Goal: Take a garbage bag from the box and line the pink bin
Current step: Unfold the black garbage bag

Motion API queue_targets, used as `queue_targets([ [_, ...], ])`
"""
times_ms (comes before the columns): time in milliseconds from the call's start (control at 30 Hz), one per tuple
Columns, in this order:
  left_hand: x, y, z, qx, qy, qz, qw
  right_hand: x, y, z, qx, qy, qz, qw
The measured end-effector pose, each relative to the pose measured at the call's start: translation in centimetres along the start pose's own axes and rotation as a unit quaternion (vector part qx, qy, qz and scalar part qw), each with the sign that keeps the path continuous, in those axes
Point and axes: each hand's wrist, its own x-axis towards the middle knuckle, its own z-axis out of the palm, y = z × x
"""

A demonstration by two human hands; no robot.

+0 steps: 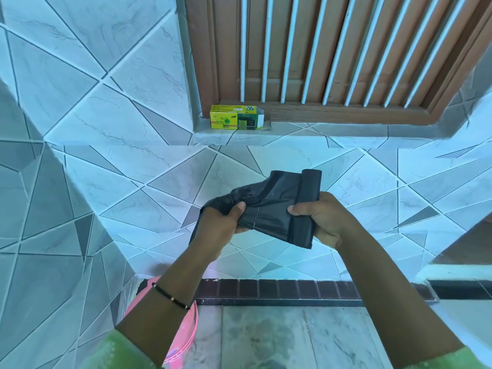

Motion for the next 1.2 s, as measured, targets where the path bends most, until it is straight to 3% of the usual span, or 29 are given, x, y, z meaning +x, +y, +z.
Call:
queue_targets([
  [133, 0.2, 0.8, 0.3, -0.062, -0.003, -0.006, 0.998, -0.2, -0.6, 0.2, 0.096, -0.016, 0.014, 0.995],
  [233, 0.1, 1.3, 0.7, -0.113, -0.031, -0.024, 0.993, -0.3, 0.6, 0.6, 0.258, -0.08, 0.036, 0.962],
  [300, -0.1, 1.3, 0.9, -0.104, -0.034, -0.02, 0.994, -0.6, 2.0, 1.3, 0.284, -0.121, 0.06, 0.949],
  [500, -0.3, 0.9, 0.1, -0.112, 0.014, -0.037, 0.993, -0.3, 2.8, 1.7, 0.196, -0.058, 0.053, 0.977],
  [633, -1.1, 1.3, -0.2, -0.132, -0.042, -0.067, 0.988, -0.4, 1.8, 1.5, 0.159, -0.03, 0.03, 0.986],
  [733, -1.5, 1.4, -0.5, -0.079, -0.087, -0.071, 0.991, -0.5, 1.3, 1.6, 0.133, -0.023, 0.013, 0.991],
  [967, -1.4, 1.9, -1.1, 0.05, -0.092, 0.016, 0.994, -1.1, 0.1, 1.4, 0.003, -0.013, -0.005, 1.0],
  [1200, -1.7, 2.1, -1.1, 0.249, -0.091, 0.072, 0.962, -1.0, -0.3, 1.1, -0.119, -0.005, -0.041, 0.992],
])
